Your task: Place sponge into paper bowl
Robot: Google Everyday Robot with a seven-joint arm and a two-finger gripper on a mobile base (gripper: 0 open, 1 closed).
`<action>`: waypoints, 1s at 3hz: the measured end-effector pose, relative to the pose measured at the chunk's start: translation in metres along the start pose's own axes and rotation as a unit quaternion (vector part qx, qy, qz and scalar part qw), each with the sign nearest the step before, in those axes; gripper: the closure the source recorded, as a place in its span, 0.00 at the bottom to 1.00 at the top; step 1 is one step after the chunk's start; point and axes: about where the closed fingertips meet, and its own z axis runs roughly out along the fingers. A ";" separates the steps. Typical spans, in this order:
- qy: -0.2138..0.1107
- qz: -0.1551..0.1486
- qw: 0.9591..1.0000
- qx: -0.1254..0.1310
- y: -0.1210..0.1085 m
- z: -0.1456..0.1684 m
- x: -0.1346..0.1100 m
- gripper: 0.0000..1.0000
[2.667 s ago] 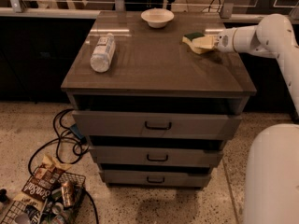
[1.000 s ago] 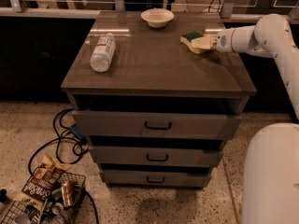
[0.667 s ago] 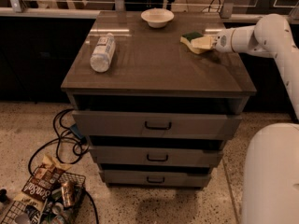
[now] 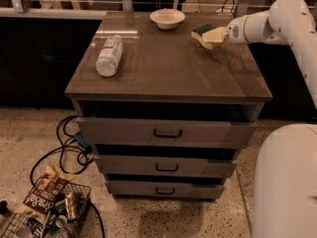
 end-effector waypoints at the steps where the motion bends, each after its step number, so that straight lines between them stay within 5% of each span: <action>1: 0.000 -0.042 0.999 0.025 0.007 -0.015 -0.034 1.00; 2: 0.007 -0.068 0.997 0.034 0.014 -0.014 -0.057 1.00; 3: 0.014 -0.097 0.995 0.026 0.047 0.021 -0.097 1.00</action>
Offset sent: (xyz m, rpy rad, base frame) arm 0.0435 0.0098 0.1150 -0.1918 -0.1211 0.0130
